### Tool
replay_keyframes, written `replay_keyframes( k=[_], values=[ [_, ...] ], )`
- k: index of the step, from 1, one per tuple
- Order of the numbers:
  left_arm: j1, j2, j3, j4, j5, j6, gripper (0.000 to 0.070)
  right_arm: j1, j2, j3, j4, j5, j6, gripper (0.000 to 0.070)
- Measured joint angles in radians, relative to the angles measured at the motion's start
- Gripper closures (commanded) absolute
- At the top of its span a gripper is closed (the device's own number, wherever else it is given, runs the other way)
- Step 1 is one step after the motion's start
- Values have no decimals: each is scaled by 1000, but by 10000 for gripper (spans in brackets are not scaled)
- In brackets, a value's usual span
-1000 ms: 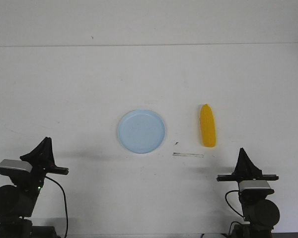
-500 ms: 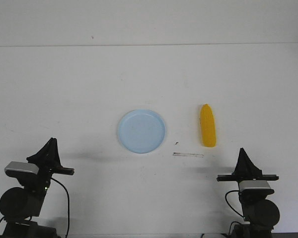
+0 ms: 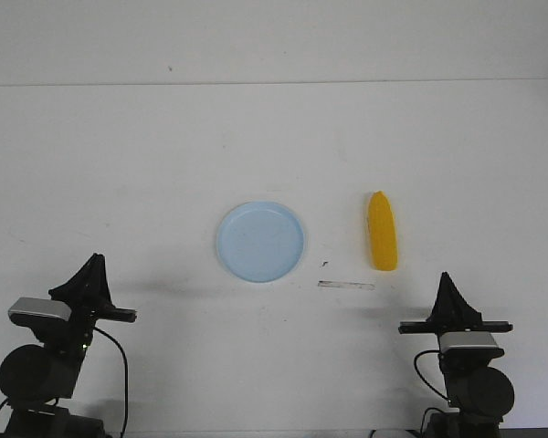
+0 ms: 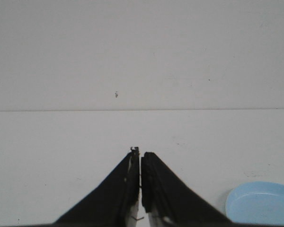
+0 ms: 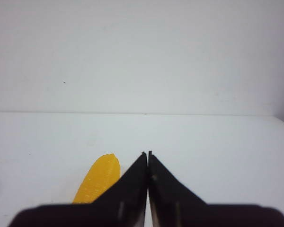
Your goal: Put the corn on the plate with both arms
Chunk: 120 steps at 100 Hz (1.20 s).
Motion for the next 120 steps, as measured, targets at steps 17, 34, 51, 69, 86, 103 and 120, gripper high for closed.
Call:
replay_keyframes(
  k=[17, 34, 51, 69, 86, 103, 120],
  values=[
    [0, 0, 0, 0, 0, 0, 700, 0, 0, 0, 0, 0, 0, 699],
    [0, 0, 0, 0, 0, 0, 700, 0, 0, 0, 3, 0, 5, 699],
    [0, 0, 0, 0, 0, 0, 700, 0, 13, 24, -10, -31, 47, 699],
    [0, 0, 0, 0, 0, 0, 700, 0, 127, 172, -61, -32, 54, 699],
    [0, 0, 0, 0, 0, 0, 700, 11, 364, 347, -106, -57, 53, 699],
    [0, 0, 0, 0, 0, 0, 700, 59, 648, 513, -110, -58, 17, 699],
    [0, 0, 0, 0, 0, 0, 700, 110, 904, 665, -160, -58, 0, 699]
  ],
)
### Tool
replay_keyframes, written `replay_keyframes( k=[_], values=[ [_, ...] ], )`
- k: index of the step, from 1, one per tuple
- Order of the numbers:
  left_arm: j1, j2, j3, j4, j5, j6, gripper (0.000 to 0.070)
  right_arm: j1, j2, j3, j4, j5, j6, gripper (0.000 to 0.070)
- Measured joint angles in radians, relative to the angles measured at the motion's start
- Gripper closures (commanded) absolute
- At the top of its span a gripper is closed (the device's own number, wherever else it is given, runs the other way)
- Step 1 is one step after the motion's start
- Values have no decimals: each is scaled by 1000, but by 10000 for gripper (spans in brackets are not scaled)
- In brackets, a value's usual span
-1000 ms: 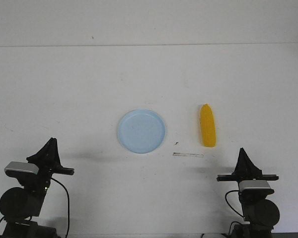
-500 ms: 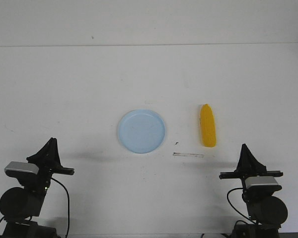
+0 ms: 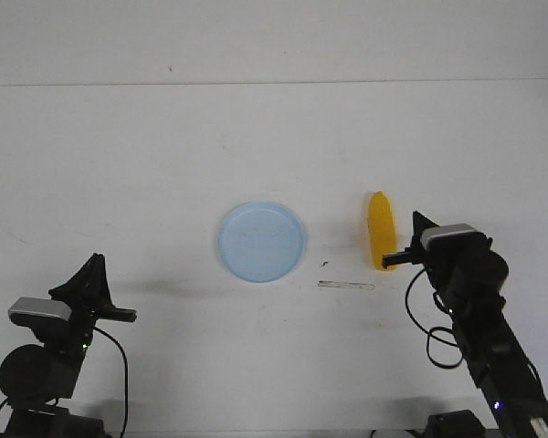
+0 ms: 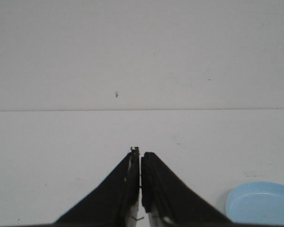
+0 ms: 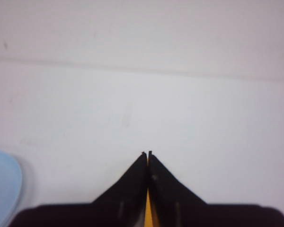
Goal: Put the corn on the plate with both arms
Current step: 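Reach the right gripper to the yellow corn and grasp it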
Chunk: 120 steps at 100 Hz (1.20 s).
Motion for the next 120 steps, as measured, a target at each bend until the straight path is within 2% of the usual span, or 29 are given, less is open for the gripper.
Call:
replay_keyframes(
  k=[11, 37, 59, 67, 81, 88, 98, 120],
  values=[
    [0, 0, 0, 0, 0, 0, 700, 34, 127, 97, -69, 5, -3, 699],
    [0, 0, 0, 0, 0, 0, 700, 46, 381, 359, -331, 20, -3, 699],
    [0, 0, 0, 0, -2, 0, 700, 44, 548, 565, -624, 75, 14, 669],
    [0, 0, 0, 0, -2, 0, 700, 44, 610, 638, -715, 86, 62, 575],
    [0, 0, 0, 0, -2, 0, 700, 44, 690, 748, -809, 86, 150, 272],
    [0, 0, 0, 0, -2, 0, 700, 44, 719, 794, -840, 84, 184, 174],
    [0, 0, 0, 0, -3, 0, 700, 44, 755, 831, -880, 84, 216, 116],
    [0, 0, 0, 0, -3, 0, 700, 44, 821, 833, -917, 84, 233, 114]
  ],
)
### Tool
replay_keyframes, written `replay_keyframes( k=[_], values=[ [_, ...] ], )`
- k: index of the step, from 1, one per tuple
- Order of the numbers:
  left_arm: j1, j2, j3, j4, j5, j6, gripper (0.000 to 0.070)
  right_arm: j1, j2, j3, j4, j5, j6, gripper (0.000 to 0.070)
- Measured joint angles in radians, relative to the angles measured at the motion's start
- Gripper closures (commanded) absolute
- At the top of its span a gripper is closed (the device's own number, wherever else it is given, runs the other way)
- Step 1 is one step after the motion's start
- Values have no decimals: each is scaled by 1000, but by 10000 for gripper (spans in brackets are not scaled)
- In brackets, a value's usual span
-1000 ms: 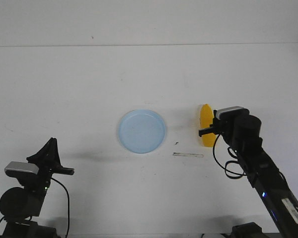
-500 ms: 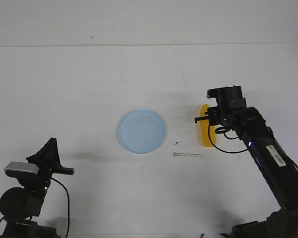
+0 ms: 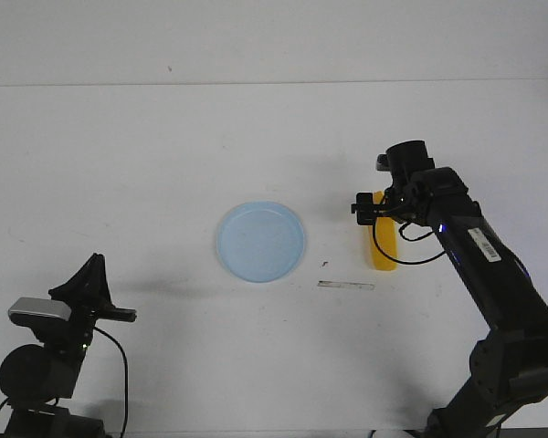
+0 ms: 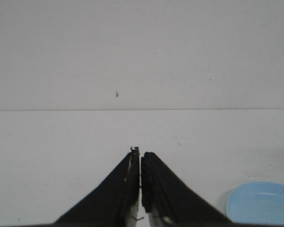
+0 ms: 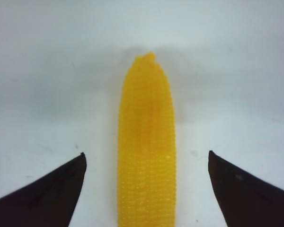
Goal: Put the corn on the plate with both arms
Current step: 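Reach the right gripper to the yellow corn and grasp it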
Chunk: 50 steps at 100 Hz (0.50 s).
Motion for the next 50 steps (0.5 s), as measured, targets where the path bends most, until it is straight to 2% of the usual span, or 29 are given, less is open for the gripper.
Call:
replay_keyframes(
  k=[50],
  values=[
    [0, 0, 0, 0, 0, 0, 700, 2, 105, 0, -6, 0, 0, 117]
  ],
)
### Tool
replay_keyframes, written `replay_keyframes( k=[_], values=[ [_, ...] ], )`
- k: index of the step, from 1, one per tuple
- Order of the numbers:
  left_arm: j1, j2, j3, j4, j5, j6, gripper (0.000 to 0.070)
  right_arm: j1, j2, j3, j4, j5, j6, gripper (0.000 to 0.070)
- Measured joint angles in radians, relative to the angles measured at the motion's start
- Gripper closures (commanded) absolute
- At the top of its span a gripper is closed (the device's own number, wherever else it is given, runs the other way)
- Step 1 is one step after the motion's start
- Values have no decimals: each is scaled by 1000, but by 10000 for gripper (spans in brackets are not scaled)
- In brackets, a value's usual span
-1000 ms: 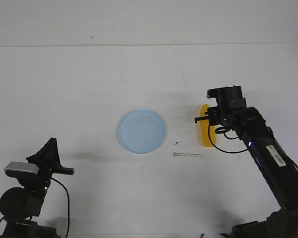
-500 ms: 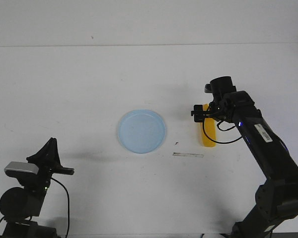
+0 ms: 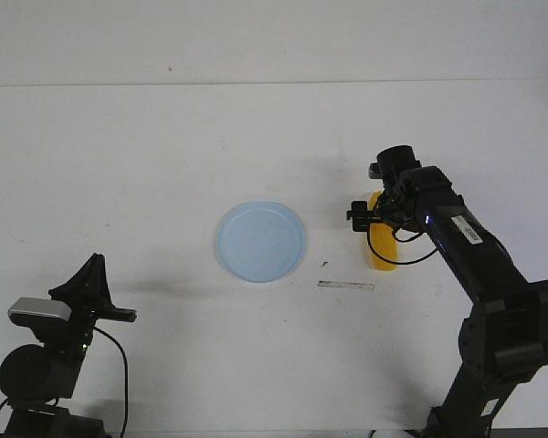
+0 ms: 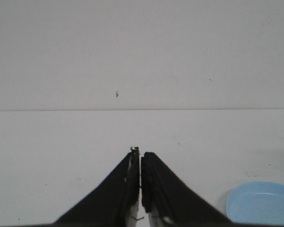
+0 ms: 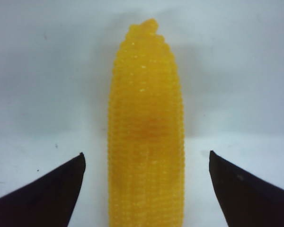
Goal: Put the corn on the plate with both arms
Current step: 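Reach the right gripper to the yellow corn and grasp it, then lift the corn with the right gripper and carry it over the plate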
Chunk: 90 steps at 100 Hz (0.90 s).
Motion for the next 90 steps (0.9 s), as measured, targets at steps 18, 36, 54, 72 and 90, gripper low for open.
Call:
replay_keyframes(
  k=[18, 36, 54, 72, 90],
  values=[
    [0, 0, 0, 0, 0, 0, 700, 1, 23, 0, 7, 0, 0, 211],
    [0, 0, 0, 0, 0, 0, 700, 11, 29, -2, 15, 0, 0, 218],
    [0, 0, 0, 0, 0, 0, 700, 13, 44, -6, 15, -1, 0, 285],
    [0, 0, 0, 0, 0, 0, 700, 13, 53, -8, 13, -1, 0, 342],
    [0, 0, 0, 0, 0, 0, 700, 13, 53, -8, 10, -2, 0, 379]
  ],
)
